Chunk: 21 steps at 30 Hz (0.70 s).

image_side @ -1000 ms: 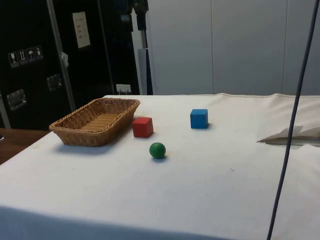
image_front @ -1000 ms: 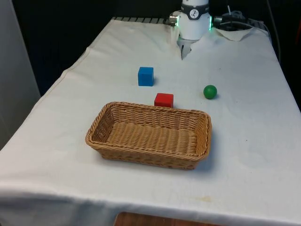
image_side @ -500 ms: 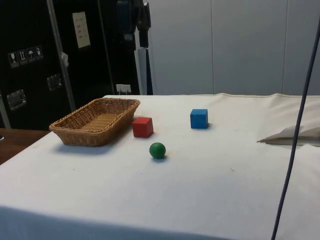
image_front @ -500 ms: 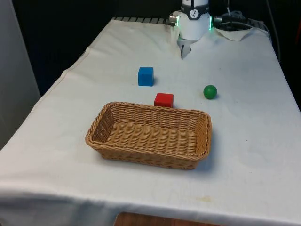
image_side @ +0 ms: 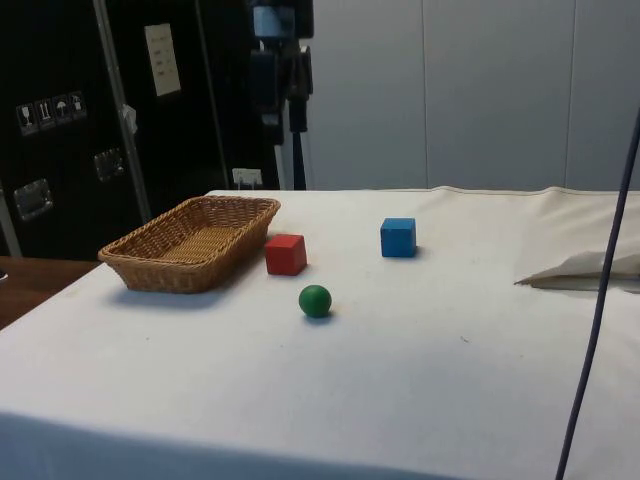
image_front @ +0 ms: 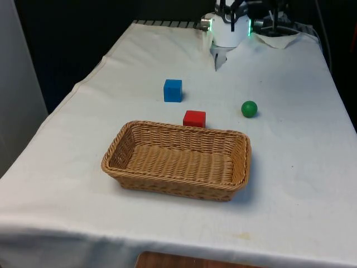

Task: Place all non-red objects into the basket.

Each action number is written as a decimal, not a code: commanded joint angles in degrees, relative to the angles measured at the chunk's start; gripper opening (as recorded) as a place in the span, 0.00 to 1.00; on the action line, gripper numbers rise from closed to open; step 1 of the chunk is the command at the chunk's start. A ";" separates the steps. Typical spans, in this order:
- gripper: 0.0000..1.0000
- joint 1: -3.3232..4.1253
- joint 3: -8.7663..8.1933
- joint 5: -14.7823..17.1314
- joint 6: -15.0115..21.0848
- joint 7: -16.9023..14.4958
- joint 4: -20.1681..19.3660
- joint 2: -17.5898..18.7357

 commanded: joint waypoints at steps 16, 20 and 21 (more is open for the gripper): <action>1.00 -0.06 0.11 -0.06 7.56 0.11 -3.61 3.95; 1.00 -0.11 0.06 -1.32 9.85 1.03 -4.87 5.21; 1.00 -0.11 0.06 -1.32 10.14 1.03 -5.04 5.50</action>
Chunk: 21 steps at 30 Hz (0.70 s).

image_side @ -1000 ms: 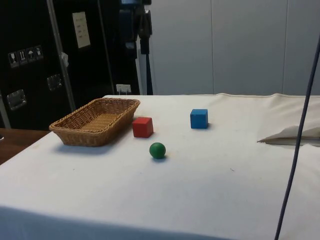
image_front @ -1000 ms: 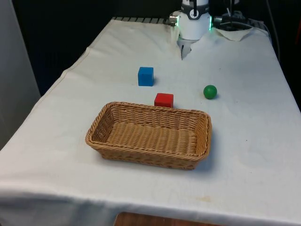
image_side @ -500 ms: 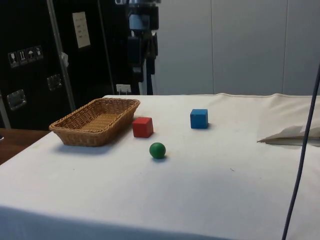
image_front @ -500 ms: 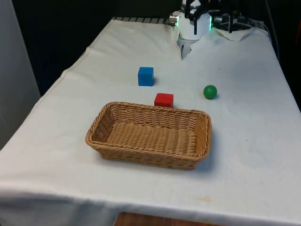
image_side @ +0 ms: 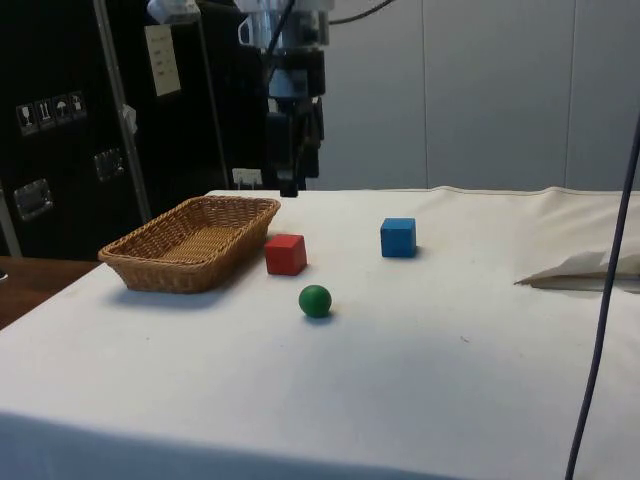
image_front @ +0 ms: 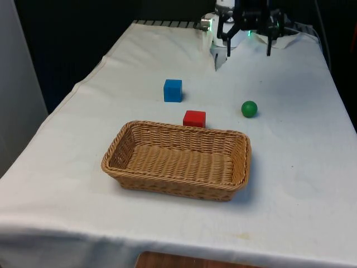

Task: Place all non-red objects into the basket.

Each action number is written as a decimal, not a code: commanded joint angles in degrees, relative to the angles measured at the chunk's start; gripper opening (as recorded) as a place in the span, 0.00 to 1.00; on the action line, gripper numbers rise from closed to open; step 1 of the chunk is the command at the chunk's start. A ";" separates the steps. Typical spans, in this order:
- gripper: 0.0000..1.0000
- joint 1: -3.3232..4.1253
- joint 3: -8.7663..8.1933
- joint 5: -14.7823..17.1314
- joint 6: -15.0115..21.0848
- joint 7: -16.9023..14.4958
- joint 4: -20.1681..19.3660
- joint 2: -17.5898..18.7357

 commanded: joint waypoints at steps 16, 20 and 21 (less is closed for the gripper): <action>1.00 -0.17 0.29 2.06 9.57 -0.29 -3.50 4.87; 1.00 -0.29 0.52 2.92 11.86 -0.57 -4.13 6.42; 1.00 -0.34 0.63 3.44 12.78 -0.69 -4.18 7.28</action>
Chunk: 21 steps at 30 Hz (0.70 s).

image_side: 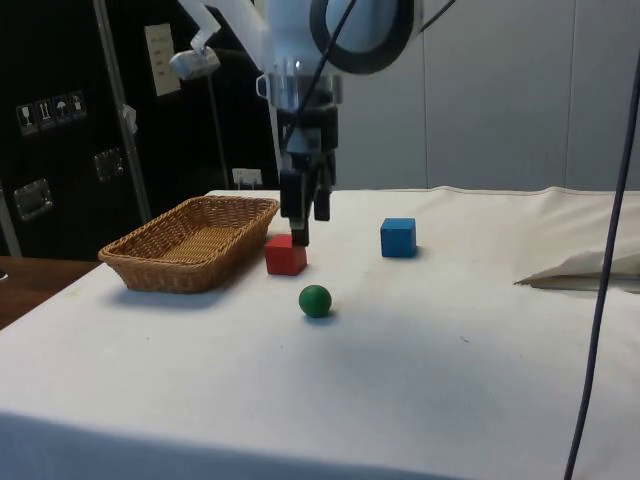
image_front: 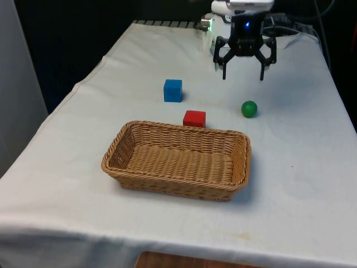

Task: Place all non-red objects into the basket.

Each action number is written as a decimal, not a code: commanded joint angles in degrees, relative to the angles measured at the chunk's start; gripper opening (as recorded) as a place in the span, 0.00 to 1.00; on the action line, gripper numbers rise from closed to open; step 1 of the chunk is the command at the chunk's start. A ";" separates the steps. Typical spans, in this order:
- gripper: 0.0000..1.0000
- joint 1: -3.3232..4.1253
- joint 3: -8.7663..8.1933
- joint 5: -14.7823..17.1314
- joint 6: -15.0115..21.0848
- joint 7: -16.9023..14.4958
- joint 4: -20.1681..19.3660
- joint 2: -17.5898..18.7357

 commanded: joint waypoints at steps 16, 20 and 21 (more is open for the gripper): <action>1.00 -0.63 2.01 7.39 5.27 -2.52 0.06 5.50; 1.00 -0.06 1.26 6.65 5.33 -1.72 0.23 6.13; 1.00 -0.57 2.46 8.82 5.67 -2.98 0.11 5.84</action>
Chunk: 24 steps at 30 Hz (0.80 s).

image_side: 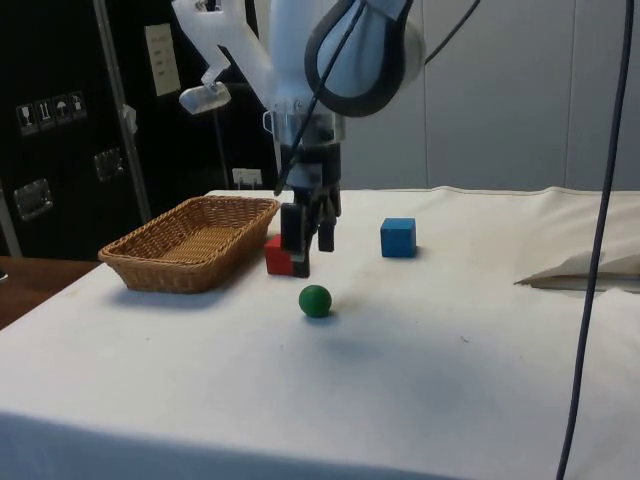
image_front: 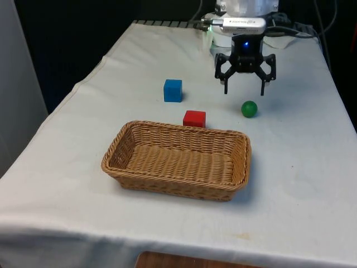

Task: Place all non-red objects into the basket.

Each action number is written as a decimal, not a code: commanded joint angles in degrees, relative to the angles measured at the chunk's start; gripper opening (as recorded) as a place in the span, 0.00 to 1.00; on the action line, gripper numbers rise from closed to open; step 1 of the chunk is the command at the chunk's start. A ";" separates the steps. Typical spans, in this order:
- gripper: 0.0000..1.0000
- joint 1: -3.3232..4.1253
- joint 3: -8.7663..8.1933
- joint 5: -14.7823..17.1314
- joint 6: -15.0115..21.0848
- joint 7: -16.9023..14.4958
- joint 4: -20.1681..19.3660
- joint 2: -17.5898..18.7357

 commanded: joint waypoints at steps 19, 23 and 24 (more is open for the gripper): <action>1.00 -1.26 3.61 7.33 4.13 -3.15 1.32 5.61; 1.00 -0.34 2.23 5.67 4.07 -1.83 1.60 6.76; 1.00 -1.43 3.84 7.51 4.81 -3.09 1.83 6.82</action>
